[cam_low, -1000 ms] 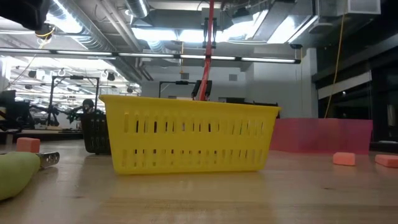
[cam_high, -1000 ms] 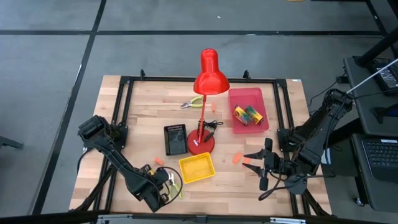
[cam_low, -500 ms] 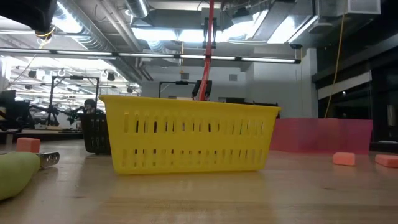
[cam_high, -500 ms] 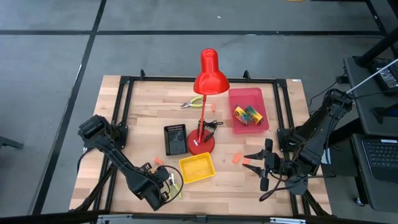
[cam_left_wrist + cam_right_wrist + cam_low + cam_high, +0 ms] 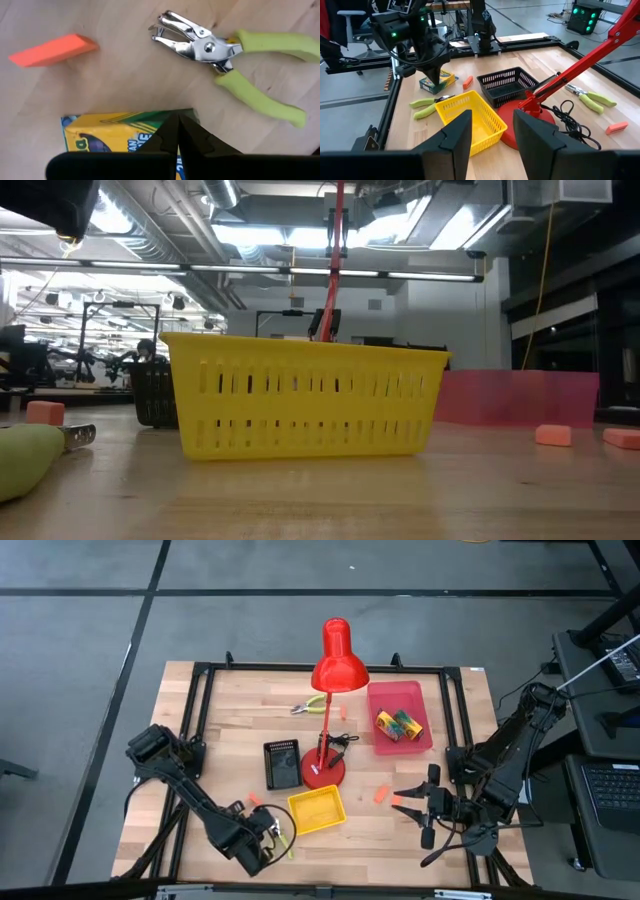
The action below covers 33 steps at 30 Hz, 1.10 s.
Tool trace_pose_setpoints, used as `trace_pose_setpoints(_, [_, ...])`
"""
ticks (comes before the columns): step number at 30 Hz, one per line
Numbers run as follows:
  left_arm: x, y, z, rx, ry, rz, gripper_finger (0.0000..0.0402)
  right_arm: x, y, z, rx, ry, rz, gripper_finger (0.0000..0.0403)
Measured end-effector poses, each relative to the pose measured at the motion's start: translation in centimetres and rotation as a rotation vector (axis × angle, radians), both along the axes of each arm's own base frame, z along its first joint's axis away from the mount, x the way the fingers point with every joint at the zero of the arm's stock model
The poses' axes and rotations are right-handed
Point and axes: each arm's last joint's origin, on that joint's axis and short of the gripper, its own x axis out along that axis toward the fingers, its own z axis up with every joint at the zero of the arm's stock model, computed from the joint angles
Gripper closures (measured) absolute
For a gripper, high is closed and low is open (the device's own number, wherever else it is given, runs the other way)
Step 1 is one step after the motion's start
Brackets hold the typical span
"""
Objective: Pick & Place School Supplies
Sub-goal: Put the crayon box into the pink bin
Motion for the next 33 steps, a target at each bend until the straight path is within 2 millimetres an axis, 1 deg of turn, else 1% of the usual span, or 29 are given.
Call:
trace_pose_setpoints(10, [-0.03, -0.19, -0.35, 0.023, -0.019, 0.014, 0.04, 0.01, 0.01, -0.02, 0.005, -0.001, -0.003, 0.0256])
trace_pose_setpoints(24, [0.04, -0.11, -0.33, 0.05, -0.046, 0.016, 0.04, 0.0, 0.0, -0.03, 0.004, 0.0, -0.002, 0.0256])
trace_pose_setpoints(27, [0.02, -0.15, -0.34, 0.038, -0.035, 0.016, 0.04, -0.01, 0.01, -0.03, 0.004, 0.0, -0.001, 0.0256])
trace_pose_setpoints(33, [-0.63, -0.8, -0.38, 0.0, -0.006, 0.023, 0.04, -0.01, 0.01, -0.03, 0.004, 0.0, -0.002, 0.0256])
